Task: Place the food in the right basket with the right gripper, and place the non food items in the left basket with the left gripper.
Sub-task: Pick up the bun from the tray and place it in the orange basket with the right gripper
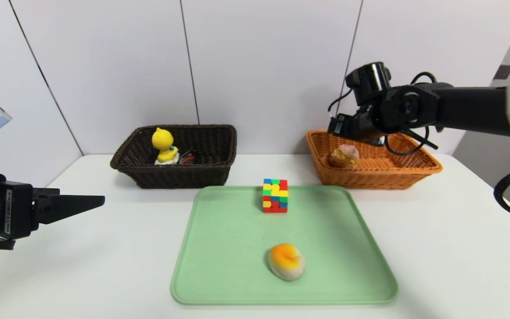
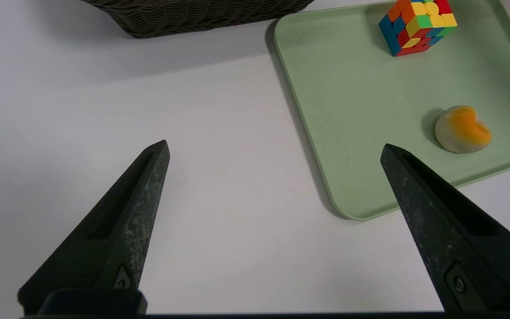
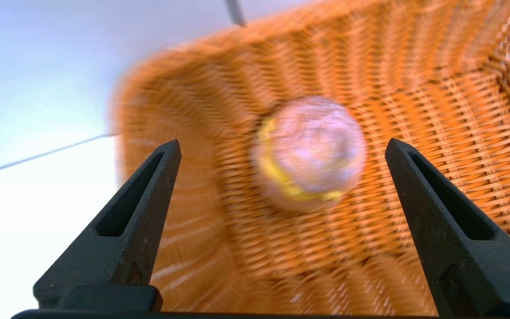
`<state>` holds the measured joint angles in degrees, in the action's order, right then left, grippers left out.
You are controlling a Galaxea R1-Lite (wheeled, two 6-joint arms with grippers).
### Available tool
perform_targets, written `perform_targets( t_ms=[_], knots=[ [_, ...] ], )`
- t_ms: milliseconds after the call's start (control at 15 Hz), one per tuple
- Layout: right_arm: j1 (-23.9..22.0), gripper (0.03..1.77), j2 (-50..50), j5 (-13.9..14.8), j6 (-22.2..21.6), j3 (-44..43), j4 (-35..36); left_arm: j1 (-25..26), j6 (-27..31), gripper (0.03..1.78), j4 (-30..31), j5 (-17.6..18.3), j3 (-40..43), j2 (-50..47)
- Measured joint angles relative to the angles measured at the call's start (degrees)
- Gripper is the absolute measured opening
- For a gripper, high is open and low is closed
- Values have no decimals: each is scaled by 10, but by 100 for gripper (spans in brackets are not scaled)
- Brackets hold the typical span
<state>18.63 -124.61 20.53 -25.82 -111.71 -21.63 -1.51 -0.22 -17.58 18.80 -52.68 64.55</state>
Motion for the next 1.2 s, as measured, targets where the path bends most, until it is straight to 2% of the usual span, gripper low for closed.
perform_targets(
  t_ms=[133, 267, 400, 733, 800, 933, 1067, 1200],
  knots=[
    [43, 163, 45, 3, -1, 0, -8, 0, 0, 169, 0, 0, 4, -10],
    [112, 165, 95, 12, -6, 1, -47, 0, 0, 169, -1, 0, 8, -17],
    [172, 166, 132, 17, -34, 7, -124, 0, 0, 169, -1, 0, 11, -22],
    [238, 168, 156, 7, -114, 7, -326, -1, 0, 169, -1, 0, 25, -32],
    [246, 169, 153, -8, -137, 7, -357, 0, 0, 169, -1, 0, 27, -34],
    [261, 169, 141, -58, -172, 7, -391, 0, 0, 169, -1, 0, 30, -37],
    [268, 169, 126, -108, -183, 6, -403, -1, 0, 169, -1, 0, 31, -40],
    [272, 169, 110, -140, -190, 5, -419, -1, 0, 169, -2, 0, 34, -42]
  ],
)
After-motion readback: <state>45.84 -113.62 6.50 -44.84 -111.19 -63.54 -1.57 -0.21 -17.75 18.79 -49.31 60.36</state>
